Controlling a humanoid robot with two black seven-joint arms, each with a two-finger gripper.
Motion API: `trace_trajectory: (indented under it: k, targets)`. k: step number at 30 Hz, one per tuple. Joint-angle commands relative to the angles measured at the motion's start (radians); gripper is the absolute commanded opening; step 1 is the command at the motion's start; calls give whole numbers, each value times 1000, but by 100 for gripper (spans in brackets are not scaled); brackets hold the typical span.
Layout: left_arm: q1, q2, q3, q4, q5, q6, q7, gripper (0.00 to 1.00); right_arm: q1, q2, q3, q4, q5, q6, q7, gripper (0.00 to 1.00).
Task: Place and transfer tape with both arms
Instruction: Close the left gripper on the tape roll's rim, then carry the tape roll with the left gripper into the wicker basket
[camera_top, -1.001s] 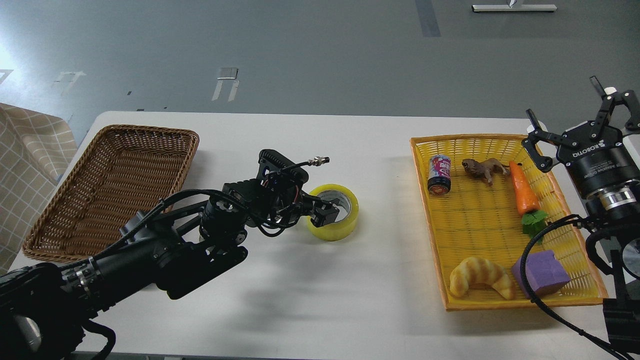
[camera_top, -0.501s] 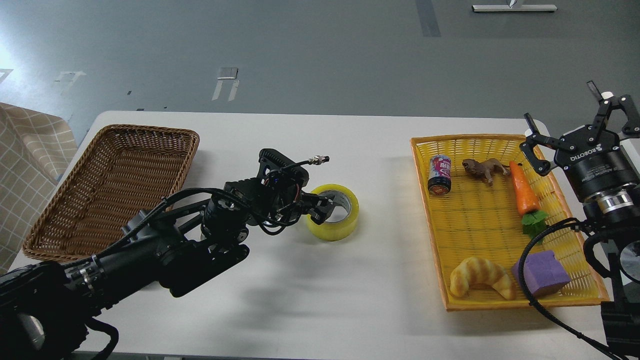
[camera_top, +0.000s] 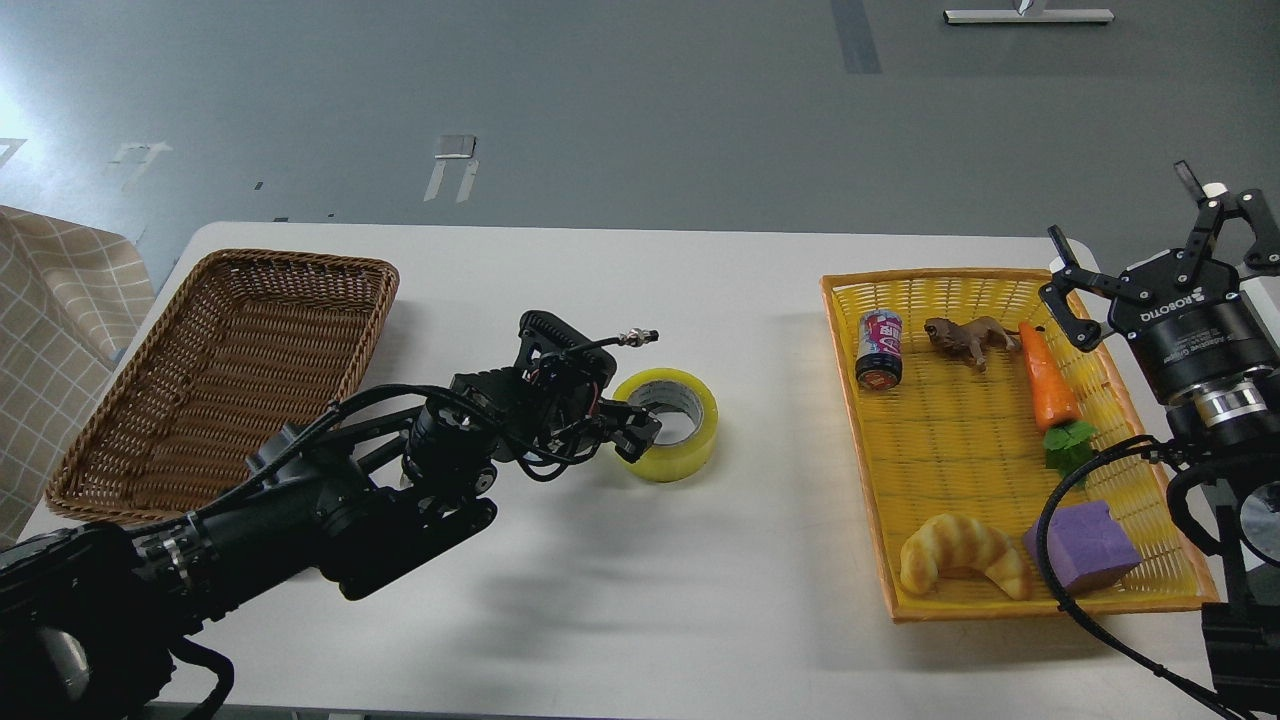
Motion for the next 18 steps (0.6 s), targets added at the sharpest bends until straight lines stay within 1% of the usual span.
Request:
trace_trajectory:
  k: [1,2,3,4,5,8,12,15,18]
  targets:
    - [4,0,0,3,0,0,0,64,-1,0,0,0,0,0,0,99]
    - [3,-2,0,3,0,0,0,51,-2,0,0,0,0,0,0,99]
    - [1,-3,0,3,0,0,0,31,-2,1,0,0,2,0,0,99]
    - [1,-3,0,4,0,0,0,21,-2,0,0,0,0,0,0,99]
    - [1,-5,0,4,0,-2,-1,0,-2,1,0,0,0,0,0,99]
    - [6,-3,2,6,0,-3,-15,0,-2,1,0,-2,2,0,0,99]
    - [0,-8,-1,4,0,0,-8,0,-2,1,0,-2,0,0,0,99]
    - [-8,1,-4,-10,0,0,-11,0,-2,3,0,0,0,0,0,99]
    - [-37,35,-6,-48,-32,-2,-14,0,-1,11,0,0,0,0,0,99]
